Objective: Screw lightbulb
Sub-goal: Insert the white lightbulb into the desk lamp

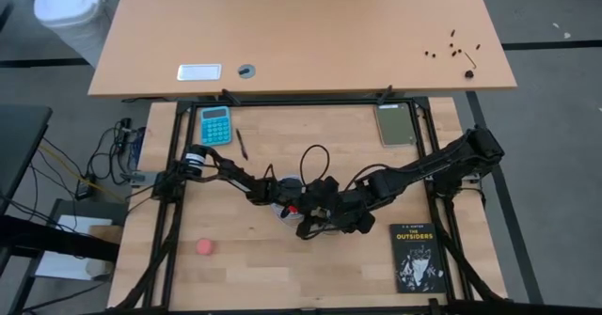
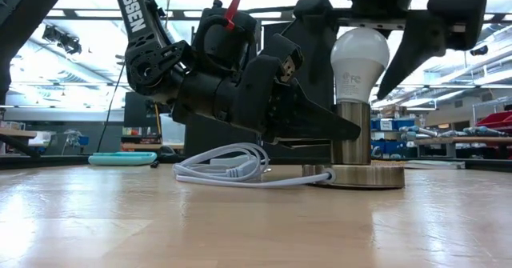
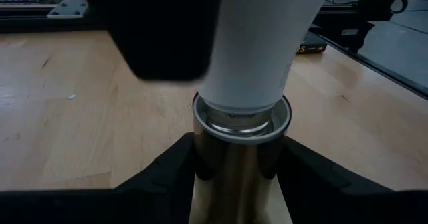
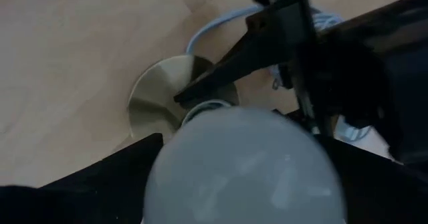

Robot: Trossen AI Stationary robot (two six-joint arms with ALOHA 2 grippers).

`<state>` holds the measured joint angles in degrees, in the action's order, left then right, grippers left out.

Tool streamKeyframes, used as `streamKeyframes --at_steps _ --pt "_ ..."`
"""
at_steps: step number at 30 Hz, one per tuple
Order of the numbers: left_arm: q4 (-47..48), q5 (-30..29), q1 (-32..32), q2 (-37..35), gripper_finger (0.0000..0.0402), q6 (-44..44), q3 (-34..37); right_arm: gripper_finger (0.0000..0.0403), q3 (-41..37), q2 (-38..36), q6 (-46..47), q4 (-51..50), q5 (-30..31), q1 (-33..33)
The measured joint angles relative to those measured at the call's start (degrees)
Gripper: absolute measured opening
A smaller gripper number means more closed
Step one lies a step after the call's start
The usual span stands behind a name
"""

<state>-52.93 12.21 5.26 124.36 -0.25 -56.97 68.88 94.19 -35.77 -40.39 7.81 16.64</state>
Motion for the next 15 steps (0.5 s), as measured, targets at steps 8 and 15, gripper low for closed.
streamKeyframes --at_steps 8,15 --pt "-0.2 0.0 0.0 0.0 0.0182 0.0 0.0 0.0366 0.0 0.4 0.0 1.8 -1.7 -0.6" --pt "-0.3 -0.1 0.0 0.0 0.0182 0.0 0.0 0.0328 0.0 0.4 -0.5 2.2 -2.5 -0.8"
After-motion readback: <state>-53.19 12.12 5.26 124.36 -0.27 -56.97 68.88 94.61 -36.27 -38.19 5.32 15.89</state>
